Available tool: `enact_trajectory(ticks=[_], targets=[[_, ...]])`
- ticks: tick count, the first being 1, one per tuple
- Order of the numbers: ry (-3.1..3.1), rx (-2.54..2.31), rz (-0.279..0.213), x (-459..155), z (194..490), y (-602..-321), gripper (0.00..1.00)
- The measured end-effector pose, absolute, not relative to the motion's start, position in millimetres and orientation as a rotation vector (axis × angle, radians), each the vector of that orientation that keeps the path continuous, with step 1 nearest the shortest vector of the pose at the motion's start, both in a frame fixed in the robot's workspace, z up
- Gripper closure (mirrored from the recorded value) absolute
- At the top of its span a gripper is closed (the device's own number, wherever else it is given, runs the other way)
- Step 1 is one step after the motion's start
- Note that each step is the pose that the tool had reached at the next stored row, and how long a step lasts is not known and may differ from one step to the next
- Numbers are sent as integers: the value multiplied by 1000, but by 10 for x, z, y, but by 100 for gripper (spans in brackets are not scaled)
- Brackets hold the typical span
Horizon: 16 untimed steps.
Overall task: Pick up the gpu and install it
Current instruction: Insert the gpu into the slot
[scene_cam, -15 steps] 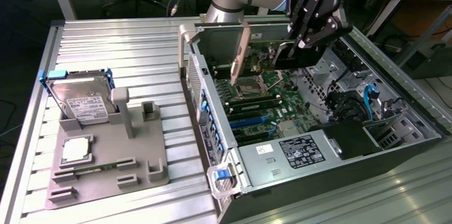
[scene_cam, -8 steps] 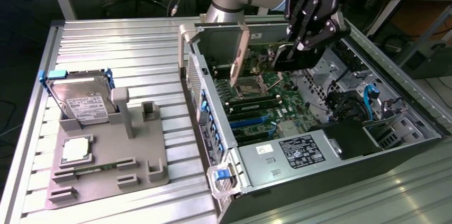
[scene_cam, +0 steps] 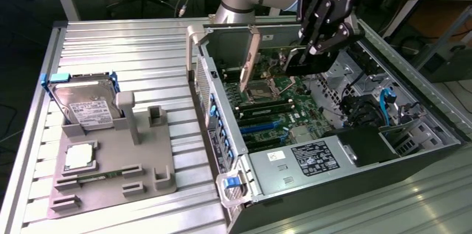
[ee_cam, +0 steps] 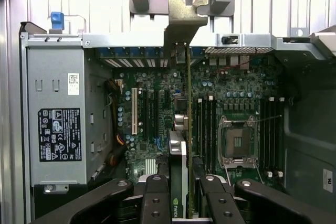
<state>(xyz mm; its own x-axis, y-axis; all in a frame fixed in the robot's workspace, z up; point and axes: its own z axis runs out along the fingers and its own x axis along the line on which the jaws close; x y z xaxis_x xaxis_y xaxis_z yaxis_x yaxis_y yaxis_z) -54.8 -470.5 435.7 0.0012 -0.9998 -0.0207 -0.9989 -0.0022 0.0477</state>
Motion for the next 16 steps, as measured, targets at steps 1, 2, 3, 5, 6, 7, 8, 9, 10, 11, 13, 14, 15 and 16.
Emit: enact_trajectory(ticks=[1,2,3,5,6,7,8,9,10,11,13,14,15,16], targets=[[-2205,2209,-75,-548,4353,-4705,73],[-2205,2209,-76,-548,4349,-4705,73],[-2205,2209,-75,-548,4341,-4705,73],[-2205,2209,-75,-548,4334,-4705,73],[-2205,2209,-75,-548,4324,-4705,73],[-2205,2209,-75,-548,4319,-4705,73],[-2205,2209,-75,-548,4313,-4705,73],[-2205,2209,-75,-548,4308,-4705,73],[-2205,2209,-75,-548,4307,-4705,73],[-2205,2209,-75,-548,4305,-4705,73],[-2205,2209,-75,-548,4305,-4705,73],[-2205,2209,-75,-548,4305,-4705,73],[-2205,2209,-76,-548,4304,-4705,73],[-2205,2209,-75,-548,4294,-4705,73]])
